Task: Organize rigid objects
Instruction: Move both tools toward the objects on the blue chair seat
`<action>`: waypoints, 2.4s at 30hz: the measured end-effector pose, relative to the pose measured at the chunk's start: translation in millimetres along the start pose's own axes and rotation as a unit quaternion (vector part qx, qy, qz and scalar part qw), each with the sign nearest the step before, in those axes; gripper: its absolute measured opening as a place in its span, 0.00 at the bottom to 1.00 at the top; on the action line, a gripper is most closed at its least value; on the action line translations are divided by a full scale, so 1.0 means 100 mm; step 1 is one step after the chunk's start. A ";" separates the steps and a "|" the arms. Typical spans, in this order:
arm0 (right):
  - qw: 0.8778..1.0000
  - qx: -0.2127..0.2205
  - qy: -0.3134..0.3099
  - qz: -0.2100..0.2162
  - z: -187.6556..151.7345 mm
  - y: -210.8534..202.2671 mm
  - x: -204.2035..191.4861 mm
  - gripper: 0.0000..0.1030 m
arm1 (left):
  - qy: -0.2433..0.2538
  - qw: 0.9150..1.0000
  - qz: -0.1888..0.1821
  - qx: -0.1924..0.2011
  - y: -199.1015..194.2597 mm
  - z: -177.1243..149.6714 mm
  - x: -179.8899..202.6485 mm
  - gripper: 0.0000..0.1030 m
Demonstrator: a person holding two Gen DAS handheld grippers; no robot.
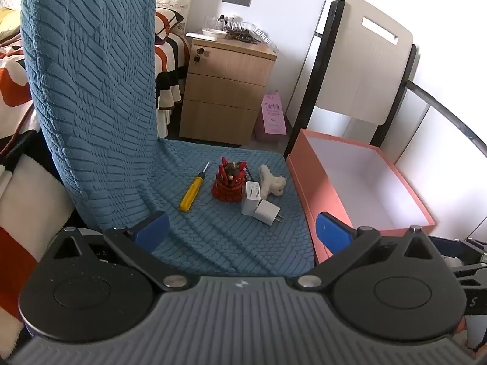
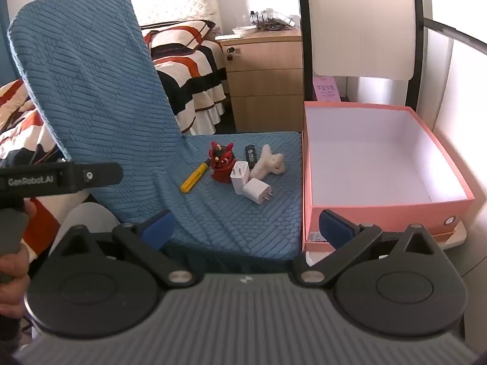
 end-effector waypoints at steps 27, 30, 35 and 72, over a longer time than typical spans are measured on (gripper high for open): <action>0.999 -0.033 0.019 -0.005 -0.15 0.13 0.10 1.00 | 0.010 1.000 0.010 -0.006 0.10 -0.05 0.02 1.00; 0.999 -0.035 0.021 -0.007 -0.16 0.14 0.11 1.00 | 0.010 1.000 0.011 -0.009 0.11 -0.08 0.02 1.00; 0.999 -0.038 0.019 -0.010 -0.16 0.14 0.11 1.00 | 0.012 1.000 0.014 -0.007 0.11 -0.08 0.03 1.00; 0.999 -0.046 0.020 -0.012 -0.22 0.15 0.11 1.00 | 0.006 1.000 0.023 -0.014 0.15 -0.14 -0.02 1.00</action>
Point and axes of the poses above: each gripper's, at about its wrist camera, not at the fingertips, and y roughly the way its jaws point, x to its right, z to its top, the point moved 5 cm from there along y, roughly the way its jaws point, and after that the axes turned 10 degrees about -z, right-handed, at the moved point
